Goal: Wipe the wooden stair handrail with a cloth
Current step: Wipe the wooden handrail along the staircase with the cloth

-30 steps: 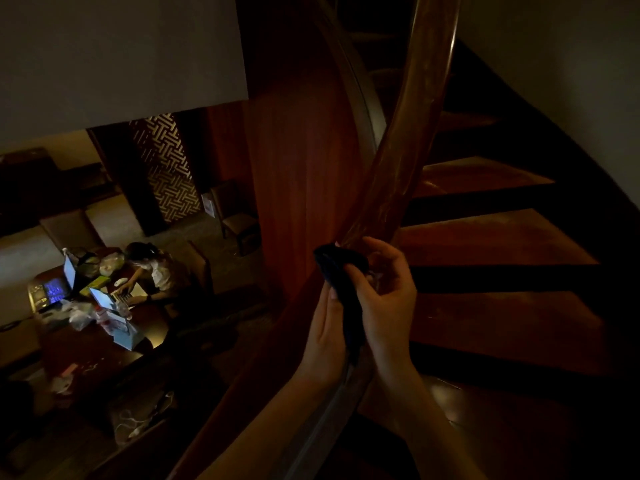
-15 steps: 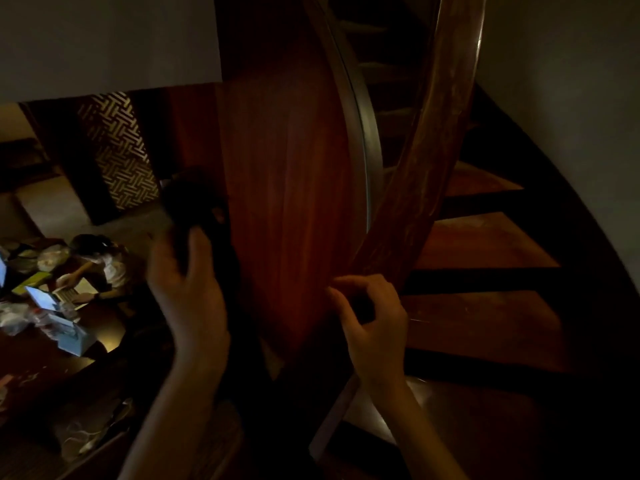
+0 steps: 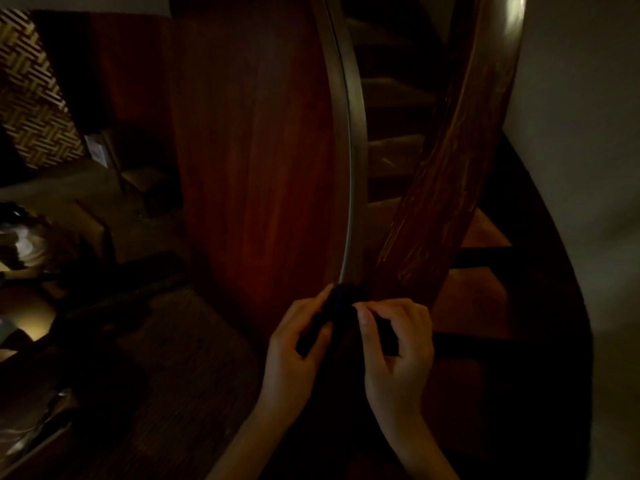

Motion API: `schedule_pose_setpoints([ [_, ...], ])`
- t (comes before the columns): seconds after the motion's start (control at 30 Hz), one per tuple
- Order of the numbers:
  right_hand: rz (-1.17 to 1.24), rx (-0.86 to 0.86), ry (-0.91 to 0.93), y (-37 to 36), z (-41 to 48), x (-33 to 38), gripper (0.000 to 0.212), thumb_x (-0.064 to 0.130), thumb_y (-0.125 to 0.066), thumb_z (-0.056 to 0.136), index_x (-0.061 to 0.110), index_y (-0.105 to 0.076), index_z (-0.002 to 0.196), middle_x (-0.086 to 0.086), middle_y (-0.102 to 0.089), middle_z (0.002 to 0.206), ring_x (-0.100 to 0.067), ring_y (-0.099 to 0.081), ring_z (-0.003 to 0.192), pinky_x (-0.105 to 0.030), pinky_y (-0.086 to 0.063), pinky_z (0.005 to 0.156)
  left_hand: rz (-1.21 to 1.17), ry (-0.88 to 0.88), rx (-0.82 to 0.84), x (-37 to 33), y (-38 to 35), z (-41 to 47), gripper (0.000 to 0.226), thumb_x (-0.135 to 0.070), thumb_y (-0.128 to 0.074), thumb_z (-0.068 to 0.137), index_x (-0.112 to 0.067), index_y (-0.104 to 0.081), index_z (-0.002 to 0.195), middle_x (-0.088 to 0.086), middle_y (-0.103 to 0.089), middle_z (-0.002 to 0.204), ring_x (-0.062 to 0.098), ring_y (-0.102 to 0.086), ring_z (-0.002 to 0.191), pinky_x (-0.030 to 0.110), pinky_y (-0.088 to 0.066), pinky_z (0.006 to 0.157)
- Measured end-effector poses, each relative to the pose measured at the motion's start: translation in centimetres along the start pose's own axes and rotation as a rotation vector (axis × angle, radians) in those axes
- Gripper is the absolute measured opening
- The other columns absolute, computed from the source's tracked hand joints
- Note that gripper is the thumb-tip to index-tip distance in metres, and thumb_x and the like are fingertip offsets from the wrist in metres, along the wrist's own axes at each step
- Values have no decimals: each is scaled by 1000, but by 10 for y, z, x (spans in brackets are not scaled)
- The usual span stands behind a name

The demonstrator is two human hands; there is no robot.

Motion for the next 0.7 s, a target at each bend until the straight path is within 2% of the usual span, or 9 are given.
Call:
schedule_pose_setpoints([
  [0.07, -19, -11, 11, 1, -1, 0, 19, 32, -56, 93, 19, -70, 88, 18, -60, 87, 0, -54, 90, -33, -47, 77, -115, -3, 56, 5, -4, 1, 47, -5, -56, 93, -34, -53, 129, -21, -58, 126, 0, -55, 120, 12, -44, 96],
  [0.17, -18, -35, 17, 3, -3, 0, 15, 28, -57, 93, 19, -68, 89, 19, -59, 89, -1, -55, 90, -32, -48, 77, -192, -13, 163, 5, -13, 1, 33, -28, -54, 95, -32, -57, 128, -20, -58, 131, 6, -52, 126, 20, -42, 103],
  [0.27, -19, -65, 9, 5, -4, -1, 15, 32, -55, 96, 22, -66, 92, 23, -58, 92, -2, -55, 91, -25, -47, 79, -192, -1, 185, 5, -17, 4, 33, -42, -56, 92, -43, -61, 125, -27, -55, 127, 3, -46, 128, 17, -36, 107],
  [0.37, -12, -83, -17, 7, -5, -2, 17, 37, -51, 99, 26, -63, 95, 27, -57, 94, -3, -55, 90, -17, -44, 80, -247, 6, 175, 4, -20, 13, 33, -39, -58, 87, -42, -66, 119, -17, -53, 116, 8, -49, 121, 22, -38, 105],
  [0.47, -8, -93, -30, 6, -4, -2, 15, 39, -50, 99, 30, -61, 98, 29, -56, 97, -4, -56, 89, -15, -43, 81, -291, -5, 155, -1, -21, 28, 25, -32, -65, 84, -37, -69, 109, -15, -57, 111, 5, -54, 113, 21, -43, 99],
  [0.53, -1, -98, -27, 6, -4, -1, 11, 39, -50, 99, 33, -60, 99, 31, -56, 98, -5, -57, 89, -14, -43, 81, -260, -45, 129, -7, -21, 36, 18, -32, -70, 85, -37, -71, 103, -20, -58, 118, 4, -54, 118, 20, -44, 98],
  [0.63, 7, -96, -21, 7, -5, -1, 9, 35, -52, 99, 36, -60, 97, 28, -58, 97, -5, -57, 89, -15, -43, 81, -193, -115, 108, -15, -21, 41, 16, -38, -72, 82, -35, -70, 97, -26, -54, 131, 6, -52, 124, 25, -43, 103],
  [0.7, 5, -96, -17, 7, -5, -1, 8, 34, -52, 98, 37, -59, 98, 28, -59, 96, -5, -57, 88, -15, -43, 82, -153, -185, 61, -21, -18, 40, 14, -35, -71, 82, -30, -70, 95, -20, -51, 136, 8, -49, 126, 24, -41, 104],
])
Point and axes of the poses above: each hand's wrist, its own z-axis towards the middle knuckle, its own y-axis out of the back of the hand, x = y × z, the point moved 9 cm from there along z, towards the middle knuckle
